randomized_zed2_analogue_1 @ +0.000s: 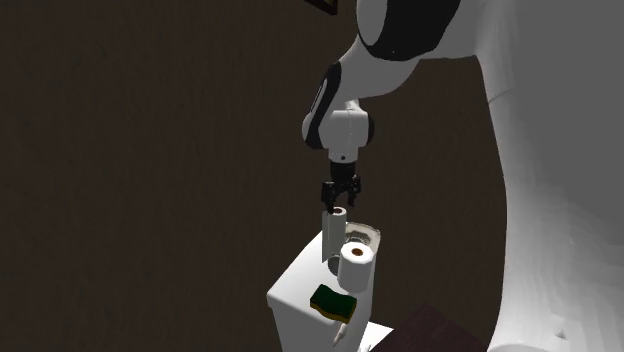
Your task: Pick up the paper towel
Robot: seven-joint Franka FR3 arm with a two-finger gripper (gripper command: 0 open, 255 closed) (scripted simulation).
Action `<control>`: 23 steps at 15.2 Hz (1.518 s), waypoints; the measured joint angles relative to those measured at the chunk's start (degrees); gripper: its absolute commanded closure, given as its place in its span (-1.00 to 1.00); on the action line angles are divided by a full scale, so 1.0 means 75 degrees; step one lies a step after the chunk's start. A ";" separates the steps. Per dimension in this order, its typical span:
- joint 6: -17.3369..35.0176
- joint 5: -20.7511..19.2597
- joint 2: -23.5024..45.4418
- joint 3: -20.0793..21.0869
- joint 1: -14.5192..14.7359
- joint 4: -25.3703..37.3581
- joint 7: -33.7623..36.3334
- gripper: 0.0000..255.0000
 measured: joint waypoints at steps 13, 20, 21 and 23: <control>0.0544 0.0233 0.0780 0.0128 -0.0171 0.0226 -0.0218 1.00; 0.0516 0.0225 0.0762 0.0125 -0.0162 0.0230 -0.0205 1.00; 0.0468 0.0210 0.0714 0.0119 -0.0148 0.0223 -0.0191 1.00; 0.0317 0.0169 0.0608 0.0097 -0.0126 0.0269 -0.0157 1.00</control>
